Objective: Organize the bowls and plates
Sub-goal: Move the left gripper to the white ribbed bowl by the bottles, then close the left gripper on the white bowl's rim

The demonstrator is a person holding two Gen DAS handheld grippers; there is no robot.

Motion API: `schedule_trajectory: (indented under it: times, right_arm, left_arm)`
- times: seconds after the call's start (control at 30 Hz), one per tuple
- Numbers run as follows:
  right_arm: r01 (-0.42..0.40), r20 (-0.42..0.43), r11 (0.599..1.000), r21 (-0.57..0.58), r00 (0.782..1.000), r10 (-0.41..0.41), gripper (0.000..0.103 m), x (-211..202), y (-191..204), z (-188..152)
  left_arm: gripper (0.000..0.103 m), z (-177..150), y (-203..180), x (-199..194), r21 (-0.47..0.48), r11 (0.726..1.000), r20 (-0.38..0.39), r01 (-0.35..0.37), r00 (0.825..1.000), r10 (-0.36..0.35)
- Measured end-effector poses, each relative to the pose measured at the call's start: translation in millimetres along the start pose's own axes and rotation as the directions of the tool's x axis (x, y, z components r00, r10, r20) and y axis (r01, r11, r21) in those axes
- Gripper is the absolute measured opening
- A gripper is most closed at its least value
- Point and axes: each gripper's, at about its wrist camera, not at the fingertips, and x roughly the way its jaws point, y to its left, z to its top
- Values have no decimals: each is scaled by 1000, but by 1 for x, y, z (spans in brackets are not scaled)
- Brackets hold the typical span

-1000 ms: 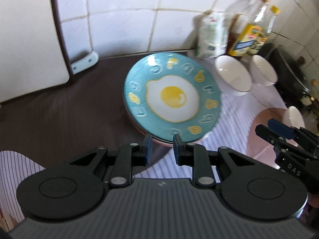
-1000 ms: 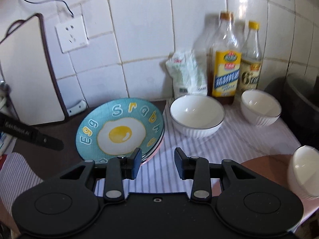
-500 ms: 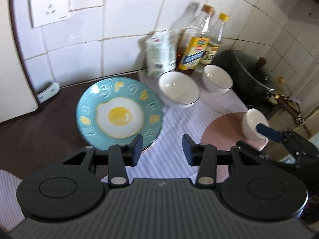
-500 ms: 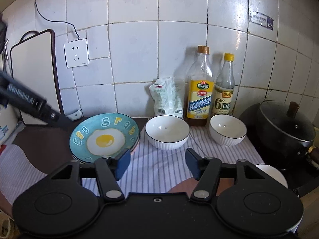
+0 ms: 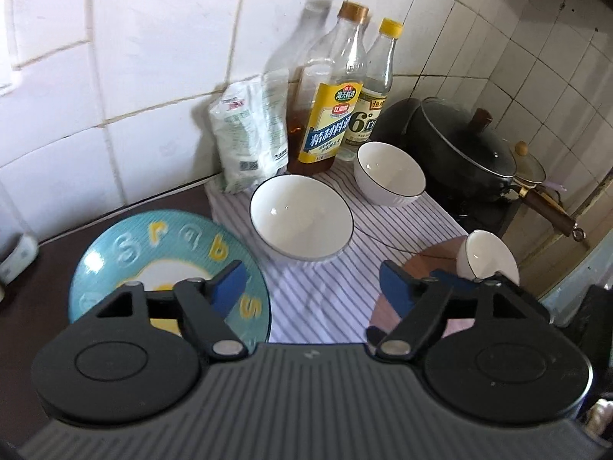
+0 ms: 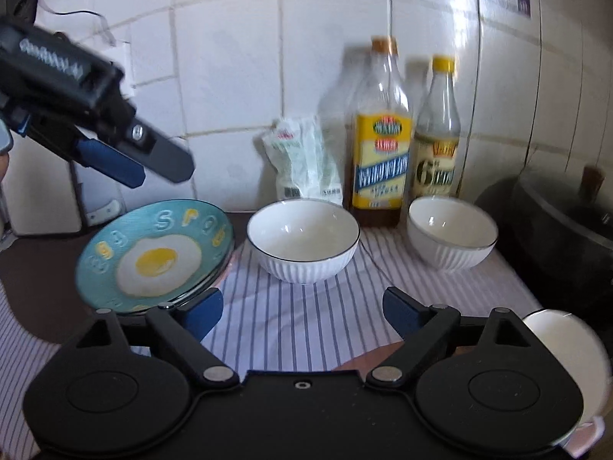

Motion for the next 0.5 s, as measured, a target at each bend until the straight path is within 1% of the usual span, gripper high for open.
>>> schedule_trajectory:
  times: [0.13, 0.17, 0.23, 0.3, 0.37, 0.5]
  right_arm:
    - [9, -9, 999, 42, 1000, -9, 93, 38, -6, 0]
    - [10, -23, 999, 49, 1000, -9, 93, 47, -6, 0]
    - [25, -49, 999, 25, 998, -24, 93, 65, -5, -1]
    - [37, -78, 999, 0, 996, -37, 93, 80, -2, -1]
    - [27, -80, 999, -24, 996, -29, 93, 91, -1, -2]
    - [9, -83, 1000, 3, 997, -9, 93, 109, -5, -1]
  left_arm:
    - [77, 19, 8, 45, 47, 999, -45, 11, 999, -9]
    - [77, 23, 10, 56, 55, 998, -58, 11, 998, -7]
    - [77, 32, 15, 77, 76, 997, -78, -2, 997, 8]
    - [77, 39, 19, 95, 95, 995, -79, -15, 997, 22]
    - [77, 45, 24, 111, 103, 994, -83, -20, 996, 29]
    - [71, 55, 26, 138, 103, 994, -128, -19, 991, 32]
